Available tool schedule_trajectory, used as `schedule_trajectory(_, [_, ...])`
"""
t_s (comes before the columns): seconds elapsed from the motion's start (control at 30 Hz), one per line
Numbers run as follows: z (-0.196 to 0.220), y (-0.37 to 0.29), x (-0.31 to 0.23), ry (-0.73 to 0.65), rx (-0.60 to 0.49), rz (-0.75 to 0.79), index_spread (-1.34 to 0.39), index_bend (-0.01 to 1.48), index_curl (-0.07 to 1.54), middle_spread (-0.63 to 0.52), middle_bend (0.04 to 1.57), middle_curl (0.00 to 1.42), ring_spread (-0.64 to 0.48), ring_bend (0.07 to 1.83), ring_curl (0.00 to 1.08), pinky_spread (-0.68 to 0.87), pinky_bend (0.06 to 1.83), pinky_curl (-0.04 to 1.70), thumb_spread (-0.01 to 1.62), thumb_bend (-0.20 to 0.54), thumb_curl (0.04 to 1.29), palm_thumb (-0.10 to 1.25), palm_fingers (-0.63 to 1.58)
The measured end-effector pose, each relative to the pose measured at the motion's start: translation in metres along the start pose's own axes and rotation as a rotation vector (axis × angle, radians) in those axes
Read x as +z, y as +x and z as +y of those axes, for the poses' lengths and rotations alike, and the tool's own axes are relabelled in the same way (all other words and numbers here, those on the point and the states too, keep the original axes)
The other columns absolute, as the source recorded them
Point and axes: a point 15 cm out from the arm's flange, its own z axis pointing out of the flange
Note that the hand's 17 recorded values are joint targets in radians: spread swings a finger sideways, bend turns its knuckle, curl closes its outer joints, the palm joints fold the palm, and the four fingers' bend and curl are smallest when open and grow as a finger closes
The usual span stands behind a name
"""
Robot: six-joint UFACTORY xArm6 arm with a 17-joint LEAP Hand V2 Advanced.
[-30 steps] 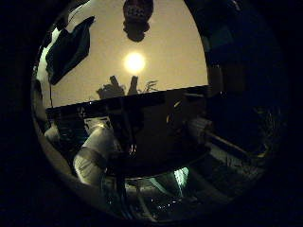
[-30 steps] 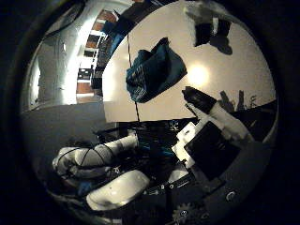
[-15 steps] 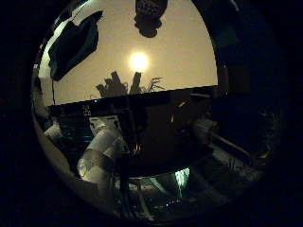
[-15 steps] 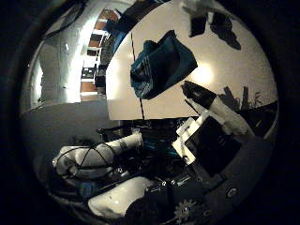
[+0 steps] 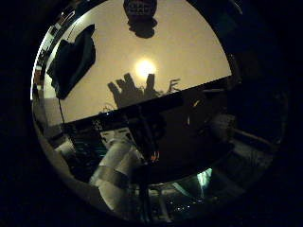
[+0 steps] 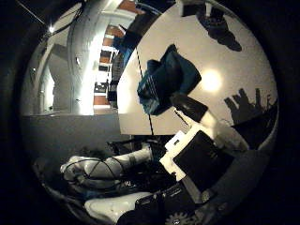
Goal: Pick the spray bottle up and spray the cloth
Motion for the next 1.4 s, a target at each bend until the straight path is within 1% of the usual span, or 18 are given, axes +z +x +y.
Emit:
schedule_trajectory(0.13, [-0.011, 0.01, -0.008, 0.071, 0.044, -0.06, -0.28, 0.13, 0.3, -0.06, 0.35, 0.4, 0.06, 0.59, 0.24, 0.36, 0.4, 0.34, 1.02, -0.038, 0.32, 0.66, 0.33])
schedule_trajectory(0.27, [-0.023, 0.019, -0.015, 0.134, 0.079, -0.12, -0.25, 0.13, 0.27, -0.02, 0.36, 0.4, 0.1, 0.61, 0.24, 0.37, 0.48, 0.35, 1.01, -0.033, 0.3, 0.56, 0.26])
schedule_trajectory(0.37, [-0.03, 0.028, -0.02, 0.155, 0.102, -0.152, -0.22, 0.14, 0.26, 0.02, 0.33, 0.38, 0.14, 0.6, 0.23, 0.37, 0.54, 0.36, 1.0, -0.035, 0.29, 0.51, 0.19])
schedule_trajectory(0.4, [-0.032, 0.032, -0.022, 0.16, 0.113, -0.161, -0.21, 0.14, 0.26, 0.05, 0.3, 0.37, 0.15, 0.57, 0.23, 0.37, 0.56, 0.36, 0.99, -0.038, 0.29, 0.49, 0.14])
schedule_trajectory(0.53, [-0.042, 0.045, -0.024, 0.151, 0.13, -0.191, -0.19, 0.15, 0.26, 0.12, 0.27, 0.35, 0.18, 0.53, 0.22, 0.37, 0.57, 0.34, 0.96, -0.036, 0.28, 0.44, 0.07])
schedule_trajectory(0.77, [-0.063, 0.066, -0.02, 0.147, 0.179, -0.272, -0.18, 0.15, 0.26, 0.14, 0.27, 0.35, 0.2, 0.49, 0.22, 0.36, 0.53, 0.31, 0.94, -0.03, 0.28, 0.41, 0.06])
schedule_trajectory(0.87, [-0.072, 0.073, -0.018, 0.152, 0.183, -0.299, -0.18, 0.15, 0.26, 0.14, 0.27, 0.35, 0.2, 0.48, 0.22, 0.35, 0.52, 0.3, 0.95, -0.03, 0.29, 0.4, 0.06])
schedule_trajectory(1.13, [-0.107, 0.076, -0.01, 0.16, 0.14, -0.389, -0.19, 0.15, 0.26, 0.12, 0.3, 0.35, 0.19, 0.45, 0.23, 0.33, 0.46, 0.29, 0.95, -0.026, 0.29, 0.42, 0.08])
schedule_trajectory(1.4, [-0.146, 0.085, 0.003, 0.147, 0.122, -0.447, -0.19, 0.15, 0.26, 0.12, 0.31, 0.35, 0.19, 0.43, 0.23, 0.31, 0.42, 0.29, 0.96, -0.029, 0.29, 0.44, 0.1])
